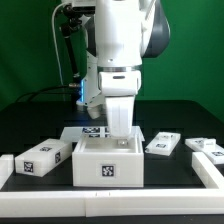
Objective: Assemble cabinet
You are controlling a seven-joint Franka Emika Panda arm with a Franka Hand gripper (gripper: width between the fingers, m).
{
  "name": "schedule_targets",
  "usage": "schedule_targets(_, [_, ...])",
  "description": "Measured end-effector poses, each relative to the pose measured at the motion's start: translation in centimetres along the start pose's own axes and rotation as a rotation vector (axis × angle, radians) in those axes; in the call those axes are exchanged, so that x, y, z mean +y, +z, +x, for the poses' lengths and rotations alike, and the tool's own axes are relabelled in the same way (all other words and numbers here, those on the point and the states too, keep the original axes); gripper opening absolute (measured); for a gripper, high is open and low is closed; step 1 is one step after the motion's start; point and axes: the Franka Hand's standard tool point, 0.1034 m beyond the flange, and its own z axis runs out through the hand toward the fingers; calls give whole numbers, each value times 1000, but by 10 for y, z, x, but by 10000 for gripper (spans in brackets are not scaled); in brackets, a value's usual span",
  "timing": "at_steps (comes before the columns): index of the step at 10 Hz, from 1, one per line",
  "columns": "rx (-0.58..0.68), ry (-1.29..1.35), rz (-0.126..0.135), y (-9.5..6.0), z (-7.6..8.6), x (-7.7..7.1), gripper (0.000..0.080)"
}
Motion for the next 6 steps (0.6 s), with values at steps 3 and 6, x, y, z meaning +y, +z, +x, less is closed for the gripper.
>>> schedule_targets(3, [0,0,0,0,0,0,34])
schedule_targets(6, [4,-71,-8,0,10,23,34])
